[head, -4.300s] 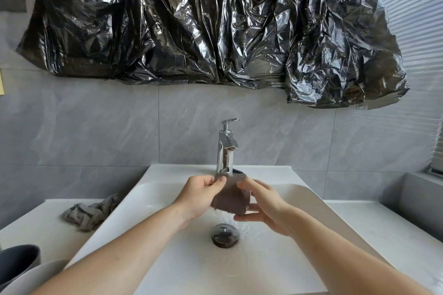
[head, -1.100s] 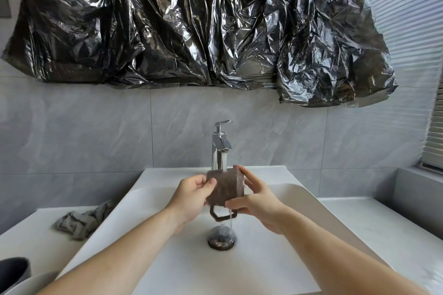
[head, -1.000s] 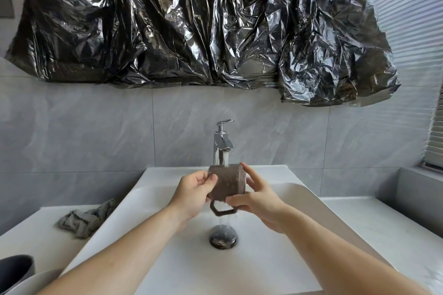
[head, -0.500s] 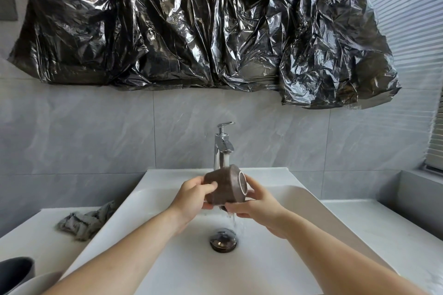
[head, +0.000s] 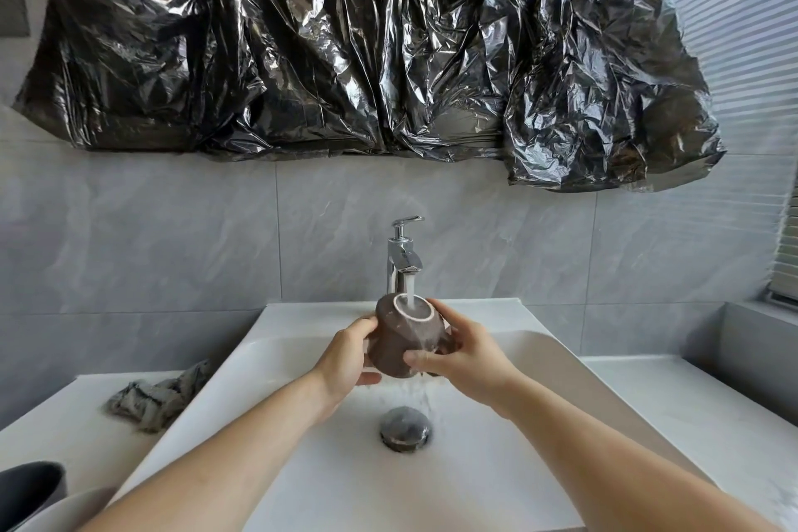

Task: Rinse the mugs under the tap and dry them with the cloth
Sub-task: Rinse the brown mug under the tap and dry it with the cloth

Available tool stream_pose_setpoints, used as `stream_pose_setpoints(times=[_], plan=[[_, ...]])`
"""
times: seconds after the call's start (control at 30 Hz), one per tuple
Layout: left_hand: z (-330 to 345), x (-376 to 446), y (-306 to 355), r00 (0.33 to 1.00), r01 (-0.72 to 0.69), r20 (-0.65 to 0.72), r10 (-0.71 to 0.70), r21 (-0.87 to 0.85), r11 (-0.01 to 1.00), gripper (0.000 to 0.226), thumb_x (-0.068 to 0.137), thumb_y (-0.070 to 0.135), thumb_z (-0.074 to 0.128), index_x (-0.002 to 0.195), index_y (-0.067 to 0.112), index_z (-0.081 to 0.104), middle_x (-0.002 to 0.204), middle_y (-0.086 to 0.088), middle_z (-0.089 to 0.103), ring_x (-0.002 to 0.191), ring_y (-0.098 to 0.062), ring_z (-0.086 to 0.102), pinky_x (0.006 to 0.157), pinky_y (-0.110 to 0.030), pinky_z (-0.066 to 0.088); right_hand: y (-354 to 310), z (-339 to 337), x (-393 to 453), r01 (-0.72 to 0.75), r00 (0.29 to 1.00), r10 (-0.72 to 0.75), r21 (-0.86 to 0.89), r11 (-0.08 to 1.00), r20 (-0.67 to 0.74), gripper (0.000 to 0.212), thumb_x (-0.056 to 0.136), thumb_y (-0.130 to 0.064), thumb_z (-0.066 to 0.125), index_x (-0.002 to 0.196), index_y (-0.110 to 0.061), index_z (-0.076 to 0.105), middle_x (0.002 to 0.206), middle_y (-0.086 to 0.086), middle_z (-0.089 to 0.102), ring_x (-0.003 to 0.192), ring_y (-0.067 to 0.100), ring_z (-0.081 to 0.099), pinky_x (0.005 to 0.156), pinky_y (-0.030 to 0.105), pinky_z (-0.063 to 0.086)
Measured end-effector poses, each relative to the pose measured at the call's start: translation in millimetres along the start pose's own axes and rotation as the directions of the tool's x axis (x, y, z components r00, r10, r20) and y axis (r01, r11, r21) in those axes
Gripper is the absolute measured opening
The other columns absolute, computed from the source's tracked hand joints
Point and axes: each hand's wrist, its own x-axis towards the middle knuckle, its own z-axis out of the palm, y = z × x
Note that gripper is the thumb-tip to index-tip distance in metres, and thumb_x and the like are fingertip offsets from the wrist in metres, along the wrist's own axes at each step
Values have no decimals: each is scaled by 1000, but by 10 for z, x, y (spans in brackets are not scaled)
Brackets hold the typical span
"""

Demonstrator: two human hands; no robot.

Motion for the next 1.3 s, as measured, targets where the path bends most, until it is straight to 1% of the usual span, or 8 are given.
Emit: stream_pose_setpoints(times=[0.13, 0.47, 0.6, 0.77, 0.97, 1.07, 1.17, 1.3], plan=[[-9, 11, -21, 999, 34, 7, -34, -12, 999, 43, 109, 42, 32, 117, 25, 71, 114, 9, 74, 97, -23, 72, 86, -39, 53, 26, 0, 21, 1, 999, -2, -25, 1000, -36, 62, 79, 0, 89, 118, -41, 64, 94, -17, 80, 84, 2, 75, 70, 15, 57], [-11, 34, -36, 1000, 9, 0, -9, -12, 1000, 36, 109, 48, 33, 124, 33, 63, 115, 10, 71, 104, -16, 69, 101, -42, 47, 28, 45, 56, 47, 989, -71, -171, 984, -133, 69, 70, -22, 93, 125, -50, 61, 70, -25, 65, 69, -1, 63, 79, 29, 62], [-7, 20, -28, 999, 10, 36, -11, 25, 1000, 45, 110, 53, 27, 123, 34, 66, 104, 11, 80, 102, -11, 70, 97, -41, 49, 0, 52, 44, 68, 983, -99, -197, 978, -154, 67, 75, -28, 92, 132, -44, 61, 75, -32, 68, 72, -6, 66, 72, 13, 54], [31, -9, -33, 998, -36, 48, 30, 115, 993, 43, 108, 54, 33, 118, 30, 68, 108, -2, 76, 83, -19, 65, 73, -34, 49, -54, -8, 50, 56, 970, -69, -61, 997, -234, 53, 86, -31, 86, 133, -37, 65, 101, -4, 71, 75, -3, 70, 69, 17, 57], [5, -17, -55, 992, -119, -12, 125, 238, 964, 27, 107, 45, 48, 117, 30, 68, 111, 5, 72, 98, -14, 67, 78, -28, 46, -61, -27, 37, -5, 962, 20, 58, 998, -272, 39, 86, -25, 86, 120, -30, 69, 96, 1, 66, 71, 7, 65, 68, 26, 56], [-29, -38, 119, 914, -299, -120, 387, 445, 844, 33, 104, 38, 53, 137, 32, 58, 133, 15, 56, 120, -3, 58, 97, -23, 45, -42, -34, 29, -7, 956, 19, 41, 999, -293, 33, 86, -24, 85, 114, -26, 68, 94, 3, 64, 67, 9, 61, 61, 20, 48], [-10, 26, 498, 799, -441, -22, 601, 658, 610, 47, 102, 35, 54, 149, 30, 49, 148, 18, 43, 139, -5, 42, 116, -30, 36, -10, -42, 28, -5, 954, 12, 23, 1000, -300, 27, 86, -22, 84, 106, -25, 66, 88, 2, 63, 65, 9, 56, 60, 18, 47], [185, 260, 995, 829, -399, 120, 546, 810, 429, 60, 101, 27, 50, 159, 26, 35, 167, 8, 27, 153, -14, 26, 124, -28, 21, -9, -50, 20, -5, 949, -16, -67, 998, -316, 23, 86, -25, 81, 100, -30, 64, 92, 6, 68, 70, 12, 59, 61, 21, 48]])
